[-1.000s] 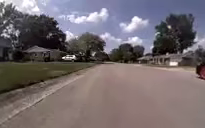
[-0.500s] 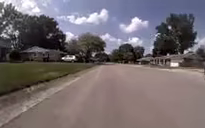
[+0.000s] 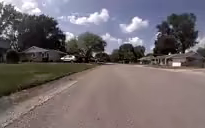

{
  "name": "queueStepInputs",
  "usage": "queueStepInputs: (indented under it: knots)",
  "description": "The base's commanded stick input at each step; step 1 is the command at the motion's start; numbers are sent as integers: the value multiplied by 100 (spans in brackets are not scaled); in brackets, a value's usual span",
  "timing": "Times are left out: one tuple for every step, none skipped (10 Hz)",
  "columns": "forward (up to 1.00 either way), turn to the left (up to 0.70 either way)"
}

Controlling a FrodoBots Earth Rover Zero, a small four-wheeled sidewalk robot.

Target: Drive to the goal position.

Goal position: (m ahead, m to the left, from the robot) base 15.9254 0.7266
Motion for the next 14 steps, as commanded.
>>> queueStepInputs:
  knots:
    - [100,0]
    - [100,0]
    - [100,0]
    - [100,0]
    - [100,0]
    - [100,0]
    - [100,0]
    - [100,0]
    - [100,0]
    - [100,0]
    - [100,0]
    - [100,0]
    - [100,0]
    - [100,0]
